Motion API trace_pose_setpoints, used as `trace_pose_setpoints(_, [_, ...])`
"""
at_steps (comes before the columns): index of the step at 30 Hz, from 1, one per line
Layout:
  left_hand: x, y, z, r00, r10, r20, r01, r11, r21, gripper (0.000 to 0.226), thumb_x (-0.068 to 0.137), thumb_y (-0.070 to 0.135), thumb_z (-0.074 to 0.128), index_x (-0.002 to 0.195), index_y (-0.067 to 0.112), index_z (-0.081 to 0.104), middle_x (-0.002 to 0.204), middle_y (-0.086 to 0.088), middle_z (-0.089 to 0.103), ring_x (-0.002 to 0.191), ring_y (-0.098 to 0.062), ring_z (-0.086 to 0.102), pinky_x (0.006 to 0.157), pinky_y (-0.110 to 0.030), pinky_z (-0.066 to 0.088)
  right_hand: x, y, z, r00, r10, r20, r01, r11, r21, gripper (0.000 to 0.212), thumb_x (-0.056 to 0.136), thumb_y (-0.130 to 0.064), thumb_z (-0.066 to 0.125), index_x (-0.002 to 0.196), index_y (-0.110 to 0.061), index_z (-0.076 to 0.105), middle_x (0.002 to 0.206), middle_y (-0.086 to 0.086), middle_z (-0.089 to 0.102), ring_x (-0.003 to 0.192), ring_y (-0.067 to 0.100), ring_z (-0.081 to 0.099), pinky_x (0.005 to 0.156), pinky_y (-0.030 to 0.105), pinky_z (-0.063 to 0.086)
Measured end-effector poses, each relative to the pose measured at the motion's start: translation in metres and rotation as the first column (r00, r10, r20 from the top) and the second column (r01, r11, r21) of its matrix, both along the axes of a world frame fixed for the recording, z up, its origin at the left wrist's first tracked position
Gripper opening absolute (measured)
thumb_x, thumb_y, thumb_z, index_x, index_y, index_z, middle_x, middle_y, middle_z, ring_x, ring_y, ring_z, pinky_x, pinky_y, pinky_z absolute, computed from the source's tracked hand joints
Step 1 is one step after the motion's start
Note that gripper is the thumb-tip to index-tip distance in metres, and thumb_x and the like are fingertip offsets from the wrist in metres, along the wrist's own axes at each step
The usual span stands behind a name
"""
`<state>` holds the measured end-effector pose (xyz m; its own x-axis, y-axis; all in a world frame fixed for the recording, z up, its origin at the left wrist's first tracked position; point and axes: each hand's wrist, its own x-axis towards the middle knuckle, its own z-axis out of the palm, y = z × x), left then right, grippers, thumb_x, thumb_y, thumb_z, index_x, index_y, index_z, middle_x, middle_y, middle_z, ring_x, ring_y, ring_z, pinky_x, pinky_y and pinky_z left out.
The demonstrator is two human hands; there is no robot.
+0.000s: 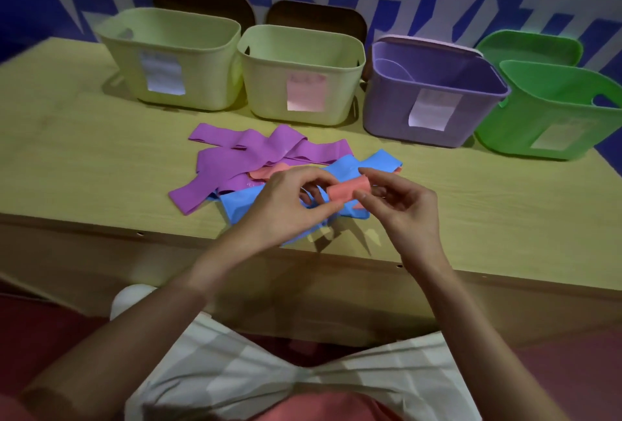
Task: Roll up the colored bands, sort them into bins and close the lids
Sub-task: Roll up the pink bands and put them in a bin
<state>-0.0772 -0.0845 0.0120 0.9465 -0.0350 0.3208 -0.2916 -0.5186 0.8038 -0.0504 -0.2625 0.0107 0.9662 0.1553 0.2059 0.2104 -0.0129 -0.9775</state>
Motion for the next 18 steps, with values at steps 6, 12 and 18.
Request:
trace_pose_setpoints(6, [0.015,0.014,0.016,0.995,0.099,-0.022,-0.1,0.994,-0.054,0.021,0.073,0.02,0.082,0.091,0.017,0.071,0.068,0.005,0.066,0.061,-0.013,0.06,0.064,-0.029,0.053,0.021,0.018,0.008,0.984,0.108,-0.139,-0.077,0.974,0.212,0.042,0.08,-0.001,0.071,0.12,-0.009,0.065,0.091,0.004,0.068,0.082,0.009,0.062,0.066,0.016,0.05])
trace_pose_setpoints(12, [0.026,0.023,0.014,0.988,0.095,-0.121,-0.123,0.959,-0.256,0.02,0.075,0.011,0.08,0.093,0.011,0.071,0.066,0.004,0.066,0.06,-0.015,0.058,0.061,-0.035,0.055,0.032,0.034,0.012,0.97,0.184,-0.159,-0.135,0.951,0.278,0.028,0.084,0.003,0.065,0.111,-0.004,0.068,0.095,0.004,0.071,0.077,0.006,0.062,0.07,0.016,0.048])
trace_pose_setpoints(18, [0.035,0.024,0.012,0.977,0.09,-0.192,-0.161,0.903,-0.399,0.025,0.074,0.007,0.081,0.095,0.006,0.067,0.078,-0.007,0.071,0.065,-0.009,0.065,0.061,-0.02,0.054,0.045,0.043,0.013,0.94,0.208,-0.271,-0.147,0.962,0.229,0.016,0.085,-0.007,0.067,0.098,-0.014,0.072,0.09,-0.003,0.072,0.083,0.007,0.063,0.07,0.018,0.046])
